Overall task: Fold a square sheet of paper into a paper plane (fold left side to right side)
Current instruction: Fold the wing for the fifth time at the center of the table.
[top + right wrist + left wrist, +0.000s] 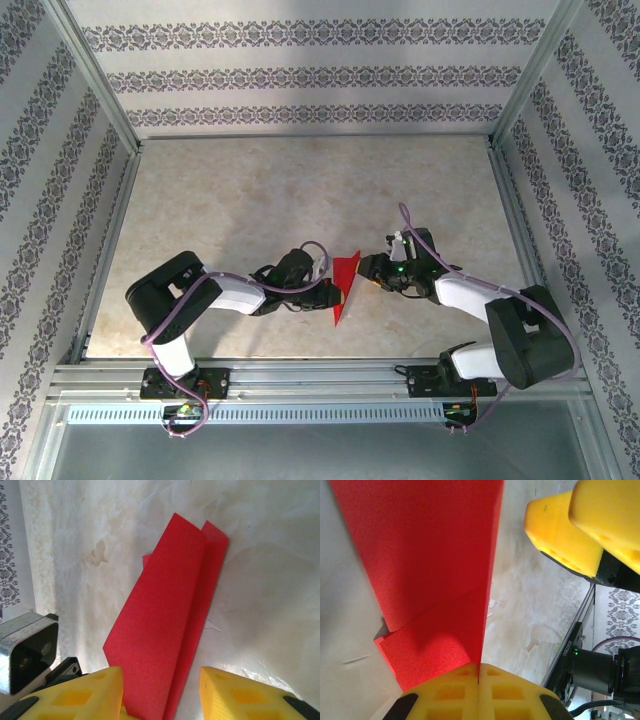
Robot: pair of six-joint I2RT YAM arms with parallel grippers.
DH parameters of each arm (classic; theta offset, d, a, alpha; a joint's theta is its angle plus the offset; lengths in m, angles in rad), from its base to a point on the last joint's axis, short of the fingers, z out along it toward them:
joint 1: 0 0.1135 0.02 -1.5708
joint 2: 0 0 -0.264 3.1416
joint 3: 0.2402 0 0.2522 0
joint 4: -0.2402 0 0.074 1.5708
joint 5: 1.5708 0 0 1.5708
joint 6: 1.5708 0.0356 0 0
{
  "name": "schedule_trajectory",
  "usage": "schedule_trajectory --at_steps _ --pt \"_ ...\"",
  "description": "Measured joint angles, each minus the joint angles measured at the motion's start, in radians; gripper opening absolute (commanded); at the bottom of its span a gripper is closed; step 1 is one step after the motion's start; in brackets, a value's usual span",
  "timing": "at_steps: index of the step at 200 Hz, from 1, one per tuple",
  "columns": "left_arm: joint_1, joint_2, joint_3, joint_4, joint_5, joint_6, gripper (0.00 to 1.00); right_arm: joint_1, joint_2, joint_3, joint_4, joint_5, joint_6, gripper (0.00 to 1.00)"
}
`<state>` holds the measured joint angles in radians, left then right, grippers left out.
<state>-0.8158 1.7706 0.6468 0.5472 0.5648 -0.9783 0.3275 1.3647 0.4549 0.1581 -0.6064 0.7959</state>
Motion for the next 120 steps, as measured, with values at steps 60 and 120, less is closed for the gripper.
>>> schedule_trajectory --at_steps 60,120 --pt "0.001 0.021 -0.011 0.105 0.016 -0.056 0.00 0.024 0.058 0.000 0.058 0.020 0.040 0.45" --pt "0.008 0.074 -0.015 0.176 0.035 -0.101 0.00 0.037 0.087 0.000 0.087 0.031 0.048 0.44"
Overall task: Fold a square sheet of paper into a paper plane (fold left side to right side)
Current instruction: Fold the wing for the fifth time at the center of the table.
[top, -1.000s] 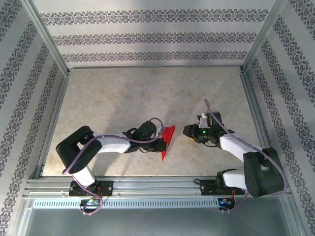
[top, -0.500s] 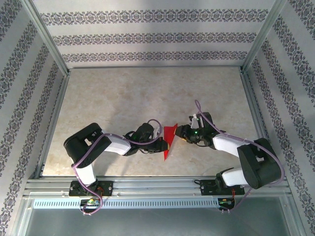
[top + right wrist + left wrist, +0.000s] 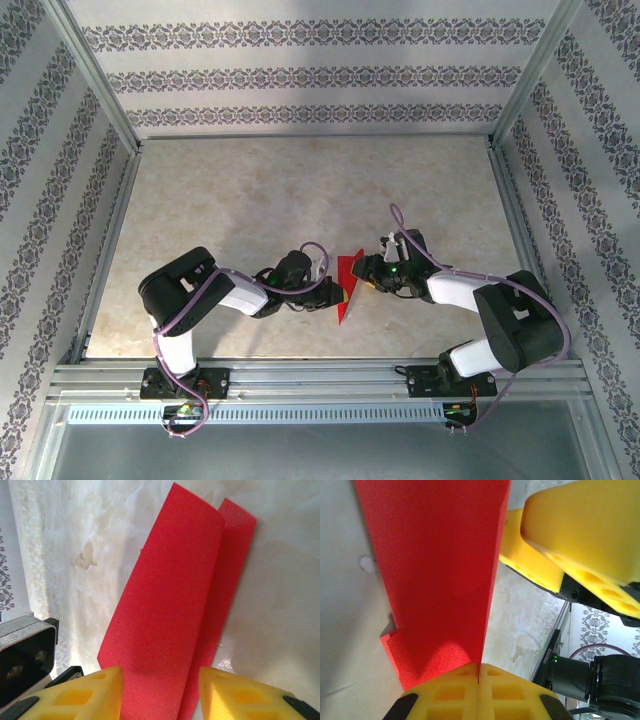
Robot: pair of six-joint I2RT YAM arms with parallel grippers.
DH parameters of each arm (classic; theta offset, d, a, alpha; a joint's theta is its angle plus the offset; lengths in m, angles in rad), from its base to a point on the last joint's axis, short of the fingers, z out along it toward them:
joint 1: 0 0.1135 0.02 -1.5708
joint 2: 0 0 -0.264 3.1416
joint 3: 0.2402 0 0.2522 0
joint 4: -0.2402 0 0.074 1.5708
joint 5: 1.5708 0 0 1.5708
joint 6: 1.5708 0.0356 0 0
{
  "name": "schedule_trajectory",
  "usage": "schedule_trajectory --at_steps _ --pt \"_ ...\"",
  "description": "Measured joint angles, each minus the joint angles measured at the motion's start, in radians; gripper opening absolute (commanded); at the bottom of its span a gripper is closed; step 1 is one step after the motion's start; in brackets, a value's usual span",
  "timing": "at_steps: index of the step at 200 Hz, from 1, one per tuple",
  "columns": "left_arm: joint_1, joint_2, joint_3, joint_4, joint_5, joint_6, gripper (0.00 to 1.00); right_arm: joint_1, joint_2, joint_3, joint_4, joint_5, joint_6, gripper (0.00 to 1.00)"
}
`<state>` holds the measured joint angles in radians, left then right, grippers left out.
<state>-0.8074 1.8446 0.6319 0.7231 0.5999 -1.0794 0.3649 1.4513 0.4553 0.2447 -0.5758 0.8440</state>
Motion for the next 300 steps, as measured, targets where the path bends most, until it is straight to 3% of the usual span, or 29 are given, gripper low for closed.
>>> schedule_trajectory --at_steps 204,300 --pt "0.004 0.014 0.000 0.051 0.003 -0.025 0.00 0.026 0.066 0.023 0.024 0.014 0.024 0.44" --pt "0.005 0.011 -0.009 0.038 0.002 -0.019 0.23 0.046 0.097 0.086 -0.086 0.056 0.023 0.41"
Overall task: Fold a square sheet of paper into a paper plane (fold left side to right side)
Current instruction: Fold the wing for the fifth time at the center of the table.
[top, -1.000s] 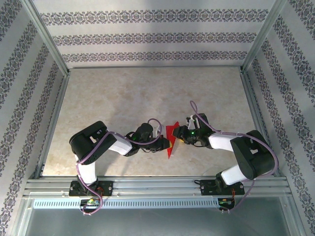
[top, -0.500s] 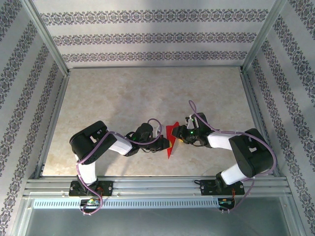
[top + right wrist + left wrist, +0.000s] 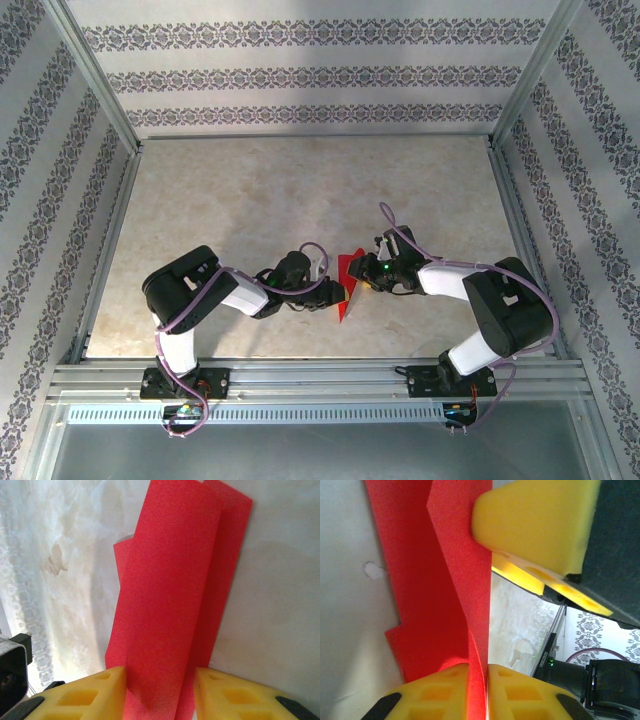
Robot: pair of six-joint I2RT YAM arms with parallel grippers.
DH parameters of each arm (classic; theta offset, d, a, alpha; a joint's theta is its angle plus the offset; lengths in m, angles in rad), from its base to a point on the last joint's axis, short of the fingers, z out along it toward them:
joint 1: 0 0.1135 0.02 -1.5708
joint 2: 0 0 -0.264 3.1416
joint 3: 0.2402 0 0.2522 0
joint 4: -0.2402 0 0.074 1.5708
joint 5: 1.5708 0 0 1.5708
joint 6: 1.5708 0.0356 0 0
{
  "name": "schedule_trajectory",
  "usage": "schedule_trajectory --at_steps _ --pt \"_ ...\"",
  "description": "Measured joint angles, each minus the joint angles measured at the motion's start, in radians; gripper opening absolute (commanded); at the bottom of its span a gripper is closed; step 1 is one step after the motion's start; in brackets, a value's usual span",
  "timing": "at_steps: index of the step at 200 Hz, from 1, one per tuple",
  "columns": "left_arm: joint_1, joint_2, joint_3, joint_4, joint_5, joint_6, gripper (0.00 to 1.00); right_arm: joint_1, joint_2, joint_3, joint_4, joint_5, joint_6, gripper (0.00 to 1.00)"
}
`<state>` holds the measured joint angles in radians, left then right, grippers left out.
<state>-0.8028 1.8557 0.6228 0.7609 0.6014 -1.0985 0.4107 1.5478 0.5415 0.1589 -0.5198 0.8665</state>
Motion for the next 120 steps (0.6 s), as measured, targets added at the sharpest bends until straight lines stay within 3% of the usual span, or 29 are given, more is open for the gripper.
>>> schedule_trajectory --at_steps 44,120 --pt "0.024 -0.086 -0.006 -0.075 -0.010 0.029 0.33 0.000 0.002 0.001 -0.002 0.000 0.000 0.41" --pt "0.051 -0.069 0.042 -0.168 -0.014 0.055 0.38 0.000 0.004 0.006 -0.010 0.000 0.000 0.41"
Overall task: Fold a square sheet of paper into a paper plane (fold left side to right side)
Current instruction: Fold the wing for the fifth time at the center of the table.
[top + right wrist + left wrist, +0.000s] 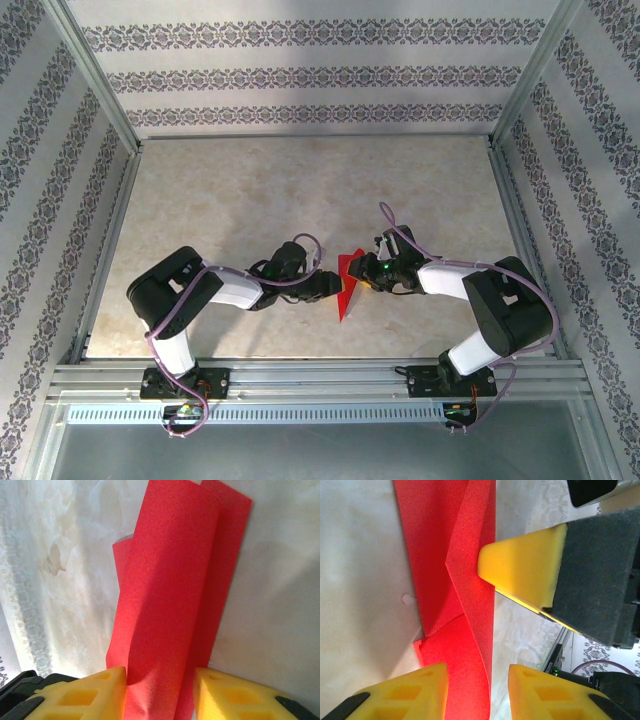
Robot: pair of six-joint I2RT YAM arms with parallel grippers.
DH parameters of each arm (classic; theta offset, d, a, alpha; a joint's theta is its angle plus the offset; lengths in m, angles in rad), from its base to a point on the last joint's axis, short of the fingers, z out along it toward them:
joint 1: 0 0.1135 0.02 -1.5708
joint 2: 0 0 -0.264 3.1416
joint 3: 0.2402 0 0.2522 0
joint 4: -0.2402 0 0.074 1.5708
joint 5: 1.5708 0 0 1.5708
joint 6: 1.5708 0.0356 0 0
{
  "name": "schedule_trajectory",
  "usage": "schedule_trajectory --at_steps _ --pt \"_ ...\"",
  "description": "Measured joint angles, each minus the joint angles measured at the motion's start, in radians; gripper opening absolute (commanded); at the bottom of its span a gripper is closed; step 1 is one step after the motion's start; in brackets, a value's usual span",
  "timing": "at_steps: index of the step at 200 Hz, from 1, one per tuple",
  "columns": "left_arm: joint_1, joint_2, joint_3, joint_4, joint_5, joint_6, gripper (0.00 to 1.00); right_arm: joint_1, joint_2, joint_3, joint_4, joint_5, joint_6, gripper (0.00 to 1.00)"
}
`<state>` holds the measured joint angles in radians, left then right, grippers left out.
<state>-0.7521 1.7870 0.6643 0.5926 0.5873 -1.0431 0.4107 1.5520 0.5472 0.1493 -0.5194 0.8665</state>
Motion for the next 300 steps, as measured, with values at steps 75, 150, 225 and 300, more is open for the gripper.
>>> schedule_trajectory --at_steps 75,150,225,300 --pt "0.001 0.057 0.067 -0.037 0.004 0.022 0.27 0.000 0.000 0.000 0.000 0.000 0.000 0.41" --pt "0.001 0.064 0.082 -0.087 -0.020 0.046 0.09 0.000 0.005 0.007 -0.011 0.000 0.000 0.41" --pt "0.002 0.069 0.096 -0.134 -0.040 0.075 0.09 0.000 0.009 0.015 -0.024 0.000 -0.001 0.41" --pt "0.002 0.084 0.119 -0.160 -0.041 0.106 0.08 0.000 0.013 0.022 -0.034 0.000 -0.001 0.41"
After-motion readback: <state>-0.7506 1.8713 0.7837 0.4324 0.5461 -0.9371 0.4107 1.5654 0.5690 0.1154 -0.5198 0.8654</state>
